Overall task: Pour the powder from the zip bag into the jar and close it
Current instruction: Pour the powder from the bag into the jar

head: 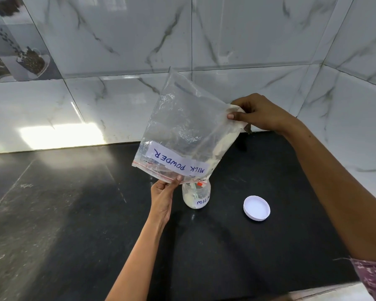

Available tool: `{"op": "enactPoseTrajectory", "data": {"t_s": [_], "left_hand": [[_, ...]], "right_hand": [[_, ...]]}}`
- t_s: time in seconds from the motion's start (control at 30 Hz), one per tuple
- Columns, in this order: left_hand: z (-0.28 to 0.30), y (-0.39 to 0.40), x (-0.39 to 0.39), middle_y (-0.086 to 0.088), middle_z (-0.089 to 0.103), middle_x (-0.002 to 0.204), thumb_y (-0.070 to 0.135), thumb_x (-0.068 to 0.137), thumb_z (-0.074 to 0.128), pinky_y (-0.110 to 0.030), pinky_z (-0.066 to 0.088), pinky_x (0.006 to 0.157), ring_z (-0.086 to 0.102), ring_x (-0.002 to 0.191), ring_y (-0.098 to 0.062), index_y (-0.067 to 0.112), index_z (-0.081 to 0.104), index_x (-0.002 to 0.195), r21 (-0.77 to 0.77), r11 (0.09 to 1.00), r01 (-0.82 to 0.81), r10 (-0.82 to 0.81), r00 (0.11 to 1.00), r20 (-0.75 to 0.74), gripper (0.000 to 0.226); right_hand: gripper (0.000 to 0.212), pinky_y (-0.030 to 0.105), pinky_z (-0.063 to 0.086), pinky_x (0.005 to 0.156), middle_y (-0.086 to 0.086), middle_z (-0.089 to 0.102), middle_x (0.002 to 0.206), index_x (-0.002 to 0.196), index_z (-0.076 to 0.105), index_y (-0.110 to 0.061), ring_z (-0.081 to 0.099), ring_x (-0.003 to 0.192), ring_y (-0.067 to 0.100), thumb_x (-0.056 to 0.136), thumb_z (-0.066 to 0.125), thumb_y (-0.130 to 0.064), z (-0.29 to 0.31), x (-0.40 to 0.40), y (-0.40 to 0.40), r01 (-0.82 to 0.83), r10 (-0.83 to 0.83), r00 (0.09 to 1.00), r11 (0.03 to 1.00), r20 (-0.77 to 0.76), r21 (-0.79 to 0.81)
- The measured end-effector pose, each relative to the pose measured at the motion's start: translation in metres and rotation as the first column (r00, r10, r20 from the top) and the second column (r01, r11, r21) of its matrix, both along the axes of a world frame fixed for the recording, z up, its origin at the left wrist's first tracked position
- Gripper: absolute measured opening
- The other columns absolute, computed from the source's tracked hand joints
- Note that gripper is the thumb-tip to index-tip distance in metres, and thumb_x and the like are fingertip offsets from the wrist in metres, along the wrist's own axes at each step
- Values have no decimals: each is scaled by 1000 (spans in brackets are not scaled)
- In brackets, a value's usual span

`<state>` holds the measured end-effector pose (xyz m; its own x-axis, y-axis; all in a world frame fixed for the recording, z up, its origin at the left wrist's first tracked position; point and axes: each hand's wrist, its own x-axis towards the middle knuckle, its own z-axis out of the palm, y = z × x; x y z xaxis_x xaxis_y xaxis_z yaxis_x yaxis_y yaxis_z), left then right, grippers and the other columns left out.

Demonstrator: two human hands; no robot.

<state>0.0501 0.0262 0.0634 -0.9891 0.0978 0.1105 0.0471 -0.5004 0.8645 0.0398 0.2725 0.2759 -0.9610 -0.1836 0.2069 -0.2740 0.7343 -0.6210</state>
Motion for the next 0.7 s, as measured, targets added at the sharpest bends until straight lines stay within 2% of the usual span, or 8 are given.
{"op": "enactPoseTrajectory", "data": {"t_s": [0.13, 0.23, 0.3, 0.43, 0.53, 0.57, 0.63, 0.7], "left_hand": [[-3, 1, -1, -7, 73, 106, 13, 74, 71, -27, 52, 90, 64, 108, -22, 8, 71, 102, -8, 1000, -14, 14, 1000, 2, 29], [-6, 1, -1, -7, 73, 105, 13, 73, 71, -28, 52, 90, 64, 108, -22, 4, 69, 105, -9, 1000, -28, 28, 1000, 14, 32], [-5, 1, -2, -7, 73, 105, 13, 73, 71, -29, 52, 91, 64, 108, -23, 3, 68, 105, -14, 1000, -25, 25, 1000, 16, 33], [-5, 3, -3, -9, 73, 106, 13, 74, 71, -30, 52, 93, 64, 108, -23, 1, 68, 106, -24, 999, -27, 28, 1000, 13, 34], [-6, 3, -3, -7, 73, 104, 13, 74, 71, -26, 53, 88, 65, 105, -21, 1, 68, 106, -27, 999, -34, 34, 999, 15, 33], [-6, 2, -2, -7, 73, 103, 13, 74, 71, -25, 53, 87, 65, 104, -20, 1, 68, 106, -26, 999, -35, 35, 999, 16, 34], [-7, 3, -1, -6, 73, 102, 13, 74, 70, -24, 52, 85, 64, 104, -20, -2, 66, 107, -16, 999, -41, 41, 999, 22, 36], [-6, 3, 0, -6, 73, 104, 13, 74, 71, -24, 51, 85, 64, 106, -21, -1, 66, 108, -2, 999, -48, 48, 998, 34, 37]], "right_hand": [[18, 14, 47, 58, -3, 63, 68, 94, 64, -5, 59, 49, -5, 89, 62, -22, 4, 2, 1, 6, -8, 1000, 997, -23, -73], [28, 34, 49, 65, 16, 62, 70, 85, 67, -4, 56, 47, 1, 92, 57, -30, 5, 2, 2, 19, -18, 1000, 998, 13, -58], [26, 42, 51, 69, 15, 65, 74, 87, 70, -8, 59, 51, 3, 92, 57, -31, 6, 1, 4, 22, -19, 999, 997, 37, -75], [23, 62, 53, 73, 27, 67, 91, 95, 71, -10, 65, 72, 34, 91, 59, -29, 7, 2, 7, 48, -44, 997, 996, 61, -68], [21, 42, 54, 74, 21, 70, 97, 105, 68, -9, 67, 68, 12, 87, 66, -18, 7, 4, 10, -6, 11, 996, 998, 91, -57], [24, 41, 54, 75, 17, 71, 101, 108, 66, -9, 66, 68, 7, 84, 68, -15, 7, 5, 11, -17, 25, 993, 997, 112, -70], [30, 55, 51, 80, 13, 69, 107, 110, 64, -7, 65, 71, 12, 81, 71, -10, 7, 7, 14, -10, 25, 988, 995, 152, -96], [30, 59, 48, 86, 10, 69, 106, 111, 63, -4, 65, 67, 8, 81, 69, -4, 7, 8, 17, 6, 20, 984, 990, 175, -143]]}}
